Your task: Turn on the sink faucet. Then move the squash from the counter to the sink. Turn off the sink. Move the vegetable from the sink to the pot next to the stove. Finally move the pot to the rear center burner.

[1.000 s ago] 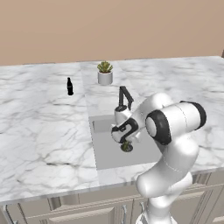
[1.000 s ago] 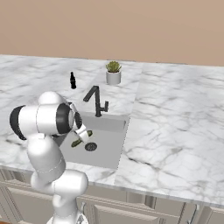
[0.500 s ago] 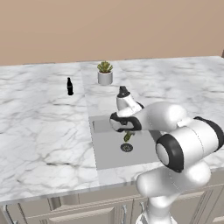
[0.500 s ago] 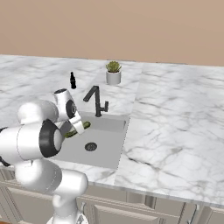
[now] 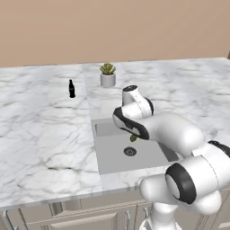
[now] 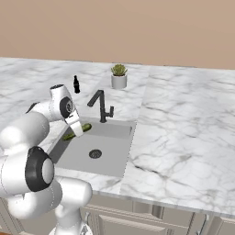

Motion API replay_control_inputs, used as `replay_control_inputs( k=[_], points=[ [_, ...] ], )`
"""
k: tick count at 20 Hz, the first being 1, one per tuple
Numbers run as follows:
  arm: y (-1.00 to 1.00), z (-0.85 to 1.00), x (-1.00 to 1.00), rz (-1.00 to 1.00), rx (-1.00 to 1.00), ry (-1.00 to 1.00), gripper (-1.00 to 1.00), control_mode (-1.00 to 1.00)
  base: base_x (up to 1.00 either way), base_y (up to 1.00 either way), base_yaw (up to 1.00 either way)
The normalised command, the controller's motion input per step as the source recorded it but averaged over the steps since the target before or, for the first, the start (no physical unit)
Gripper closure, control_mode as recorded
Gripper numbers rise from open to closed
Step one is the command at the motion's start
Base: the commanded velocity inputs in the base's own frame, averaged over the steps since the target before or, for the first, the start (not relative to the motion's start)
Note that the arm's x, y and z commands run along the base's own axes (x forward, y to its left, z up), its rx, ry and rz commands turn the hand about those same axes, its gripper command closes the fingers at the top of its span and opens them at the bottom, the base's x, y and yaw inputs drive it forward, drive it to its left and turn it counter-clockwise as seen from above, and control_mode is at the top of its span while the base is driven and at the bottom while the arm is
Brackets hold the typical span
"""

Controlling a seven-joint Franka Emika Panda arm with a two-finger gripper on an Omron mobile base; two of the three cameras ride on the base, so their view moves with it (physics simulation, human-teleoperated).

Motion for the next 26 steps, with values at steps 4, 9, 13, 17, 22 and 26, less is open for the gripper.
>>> replay_control_inputs(
  k=[4, 9, 13, 17, 22, 26],
  points=[
    [-0.09, 0.52, -0.29, 0.0, -0.02, 0.0, 1.0, -1.0, 0.0, 0.0, 0.0],
    [-0.03, 0.32, -0.18, 0.0, -0.01, 0.0, 1.0, -1.0, 0.0, 0.0, 0.0],
    [0.0, 0.01, -0.02, 0.0, 0.0, 0.0, 1.0, -1.0, 0.0, 0.0, 0.0],
    [0.0, 0.0, 0.0, 0.0, 0.0, 0.0, 1.0, -1.0, 0.0, 0.0, 0.0],
    [-0.01, 0.0, -0.13, -0.02, 0.0, -0.1, 1.0, -1.0, 0.0, 0.0, 0.0],
    [0.0, 0.0, 0.0, 0.0, 0.0, 0.0, 1.0, 1.0, -0.2, -0.22, -0.45]
  ],
)
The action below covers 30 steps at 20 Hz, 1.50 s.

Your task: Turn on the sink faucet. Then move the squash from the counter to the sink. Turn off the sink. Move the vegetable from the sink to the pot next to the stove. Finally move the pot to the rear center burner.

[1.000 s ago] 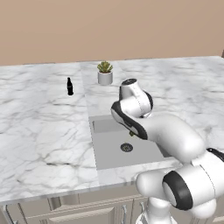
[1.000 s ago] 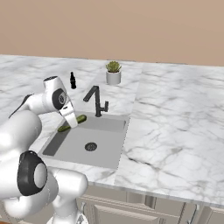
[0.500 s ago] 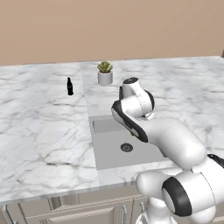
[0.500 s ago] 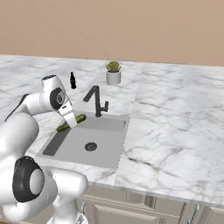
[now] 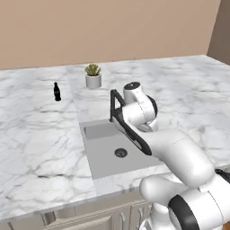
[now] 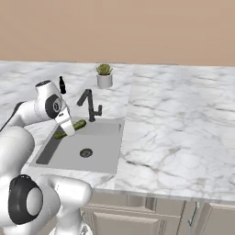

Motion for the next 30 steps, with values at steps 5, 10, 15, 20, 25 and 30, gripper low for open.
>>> replay_control_inputs(
  k=[5, 10, 15, 20, 25, 30],
  points=[
    [0.0, 0.0, 0.0, 0.0, 0.0, 0.0, 1.0, 1.0, -0.02, -0.26, -0.53],
    [0.0, 0.0, 0.0, 0.0, 0.0, 0.0, 1.0, 1.0, 0.0, -0.49, -0.47],
    [0.0, 0.0, 0.0, 0.0, 0.0, 0.0, 1.0, 1.0, 0.0, -0.63, -0.46],
    [0.0, 0.0, 0.0, 0.0, 0.0, 0.0, 1.0, 1.0, -0.44, -0.69, -0.4],
    [0.0, 0.0, 0.0, 0.0, 0.0, 0.0, 1.0, 1.0, -0.35, -0.66, -0.34],
    [0.0, 0.0, 0.0, 0.0, 0.0, 0.0, 1.0, 1.0, 0.02, -0.35, -0.37]
  ],
)
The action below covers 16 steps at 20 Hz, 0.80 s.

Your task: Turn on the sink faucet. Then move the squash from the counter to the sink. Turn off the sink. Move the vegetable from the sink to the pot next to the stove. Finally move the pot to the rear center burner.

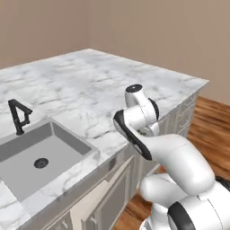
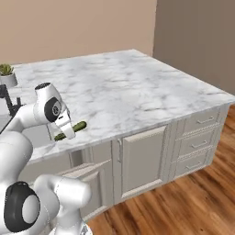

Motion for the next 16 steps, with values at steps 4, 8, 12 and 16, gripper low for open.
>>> replay_control_inputs(
  k=[4, 8, 12, 16],
  points=[
    [0.0, 0.0, 0.0, 0.0, 0.0, 0.0, 1.0, 1.0, 0.0, -0.46, -0.43],
    [0.0, 0.0, 0.0, 0.0, 0.0, 0.0, 1.0, 1.0, 0.06, -0.43, -0.46],
    [0.0, 0.0, 0.0, 0.0, 0.0, 0.0, 1.0, 1.0, 0.08, -0.47, -0.5],
    [0.0, 0.0, 0.0, 0.0, 0.0, 0.0, 1.0, 1.0, 0.08, -0.53, -0.51]
  ],
)
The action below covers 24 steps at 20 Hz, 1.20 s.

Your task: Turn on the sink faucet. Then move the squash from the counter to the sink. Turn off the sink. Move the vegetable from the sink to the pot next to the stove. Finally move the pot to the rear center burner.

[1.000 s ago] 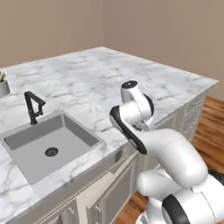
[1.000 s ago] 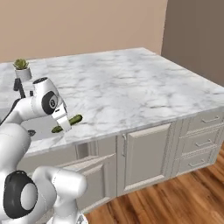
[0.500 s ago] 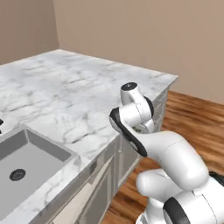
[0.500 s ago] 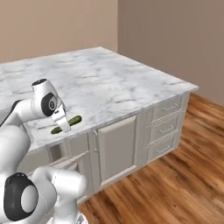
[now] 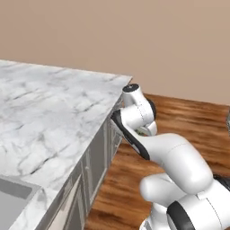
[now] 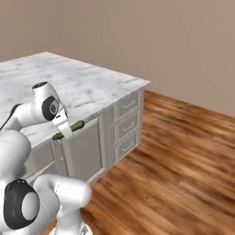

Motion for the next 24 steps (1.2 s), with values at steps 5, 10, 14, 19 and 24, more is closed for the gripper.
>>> replay_control_inputs(
  k=[5, 10, 14, 19, 24],
  points=[
    [0.0, 0.0, 0.0, 0.0, 0.0, 0.0, 1.0, 1.0, 0.06, -0.55, -0.51],
    [0.0, 0.0, 0.0, 0.0, 0.0, 0.0, 1.0, 1.0, 0.07, -0.41, -0.53],
    [0.0, 0.0, 0.0, 0.0, 0.0, 0.0, 1.0, 1.0, 0.12, -0.28, -0.52],
    [0.0, 0.0, 0.0, 0.0, 0.0, 0.0, 1.0, 1.0, 0.13, 0.11, -0.45],
    [0.0, 0.0, 0.0, 0.0, 0.0, 0.0, 1.0, 1.0, 0.05, 0.29, -0.41]
  ],
)
